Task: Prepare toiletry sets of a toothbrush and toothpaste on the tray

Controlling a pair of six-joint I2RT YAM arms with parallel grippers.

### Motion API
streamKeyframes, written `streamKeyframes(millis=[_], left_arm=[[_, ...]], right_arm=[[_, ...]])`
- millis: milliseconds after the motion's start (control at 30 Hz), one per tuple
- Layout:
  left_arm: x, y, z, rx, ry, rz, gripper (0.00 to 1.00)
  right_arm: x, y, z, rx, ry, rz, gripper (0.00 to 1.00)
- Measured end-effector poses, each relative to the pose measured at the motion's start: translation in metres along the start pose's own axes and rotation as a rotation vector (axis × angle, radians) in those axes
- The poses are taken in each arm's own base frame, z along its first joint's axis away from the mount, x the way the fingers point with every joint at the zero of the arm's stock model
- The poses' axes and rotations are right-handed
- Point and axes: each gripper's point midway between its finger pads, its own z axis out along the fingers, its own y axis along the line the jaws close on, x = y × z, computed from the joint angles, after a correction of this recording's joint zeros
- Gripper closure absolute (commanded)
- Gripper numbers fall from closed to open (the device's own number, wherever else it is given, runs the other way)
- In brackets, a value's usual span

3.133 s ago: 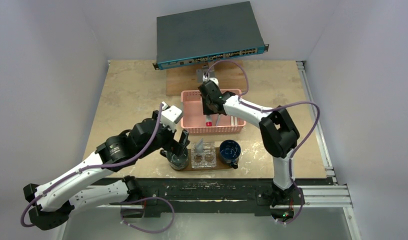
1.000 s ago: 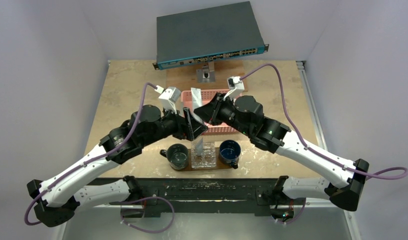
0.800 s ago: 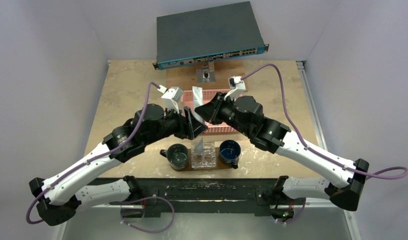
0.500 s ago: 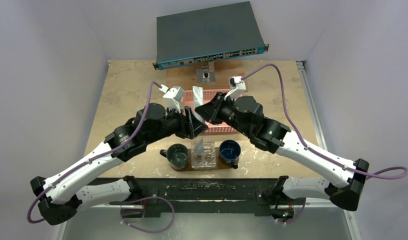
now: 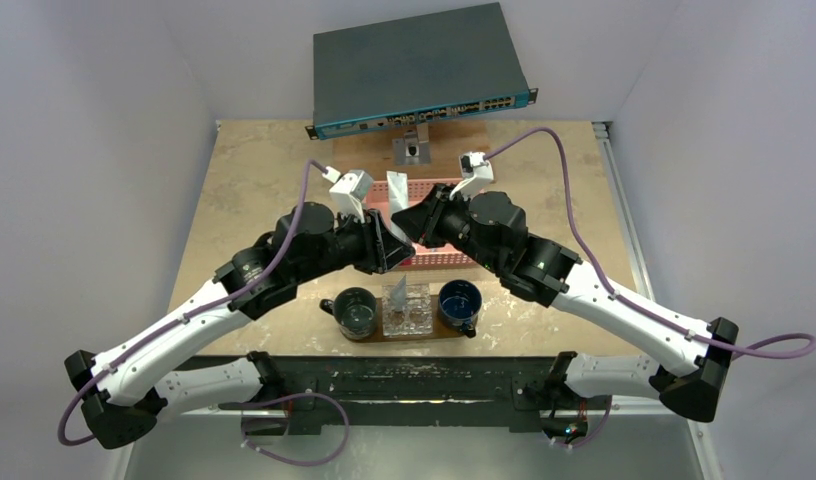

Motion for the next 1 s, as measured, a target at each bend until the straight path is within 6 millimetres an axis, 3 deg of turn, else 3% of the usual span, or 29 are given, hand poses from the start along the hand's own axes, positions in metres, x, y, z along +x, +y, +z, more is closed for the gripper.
streamKeyframes(millis=[100, 233, 433, 700, 1000], left_arm=[[0.000, 0.000, 0.000, 0.003, 0.003, -0.001, 1.00], [0.009, 0.004, 0.001, -0.003, 0.028, -0.001, 1.00], [0.017, 0.007, -0.004, 0.001, 0.050, 0.001, 1.00], [0.023, 0.000, -0.027, 0.056, 0.075, 0.014, 1.00], [0.041, -0.004, -0.052, 0.135, 0.157, 0.089, 1.00]], right_arm=[[0.000, 0.000, 0.000, 0.000, -0.002, -0.002, 0.55], [-0.002, 0.001, -0.001, -0.002, -0.008, -0.008, 0.45], [-0.007, 0.001, -0.007, -0.005, -0.025, -0.048, 0.40], [-0.028, -0.004, -0.021, -0.010, -0.026, -0.192, 0.36], [-0.048, -0.031, -0.032, -0.033, 0.059, -0.401, 0.33]])
